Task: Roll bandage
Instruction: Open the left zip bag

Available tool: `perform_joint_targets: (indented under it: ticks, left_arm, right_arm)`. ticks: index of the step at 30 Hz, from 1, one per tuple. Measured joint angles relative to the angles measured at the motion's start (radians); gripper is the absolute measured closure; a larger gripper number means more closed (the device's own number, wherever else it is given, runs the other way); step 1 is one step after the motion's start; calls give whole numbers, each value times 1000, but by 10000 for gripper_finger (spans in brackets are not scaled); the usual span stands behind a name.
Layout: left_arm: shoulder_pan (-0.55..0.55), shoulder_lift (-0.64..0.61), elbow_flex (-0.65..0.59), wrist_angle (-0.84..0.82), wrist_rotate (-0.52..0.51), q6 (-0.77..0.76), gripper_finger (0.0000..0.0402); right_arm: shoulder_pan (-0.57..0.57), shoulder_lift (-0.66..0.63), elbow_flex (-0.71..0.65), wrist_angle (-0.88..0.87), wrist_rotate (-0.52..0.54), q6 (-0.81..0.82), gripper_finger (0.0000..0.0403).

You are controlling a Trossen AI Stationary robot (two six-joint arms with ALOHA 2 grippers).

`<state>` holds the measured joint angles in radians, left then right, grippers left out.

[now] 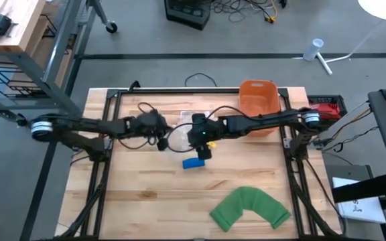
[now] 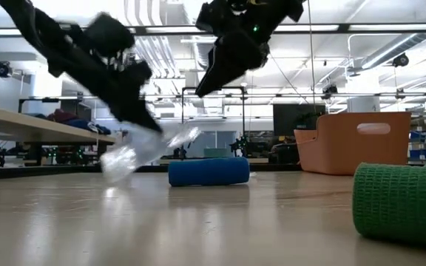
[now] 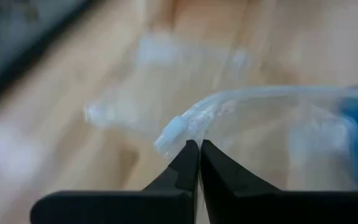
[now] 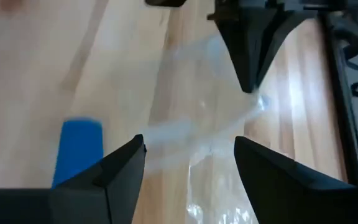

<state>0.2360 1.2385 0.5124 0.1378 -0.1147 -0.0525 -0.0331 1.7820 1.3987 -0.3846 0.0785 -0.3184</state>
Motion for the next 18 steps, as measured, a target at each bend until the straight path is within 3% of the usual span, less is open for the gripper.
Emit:
perform_joint_targets:
  ticks: [6,9,14,18]
  left_arm:
    - [-27,-196,66,-5,-37,151,401]
    - [-38,-247,102,7,-40,196,401]
    - [-56,-294,127,-52,-42,226,401]
    - [-70,-294,139,-48,-41,232,401]
  right_arm:
    - [2,-62,18,54,10,220,158]
    - [1,-81,42,58,71,299,162]
    - [-3,-108,87,92,191,305,178]
    - [-7,-108,97,90,210,289,192]
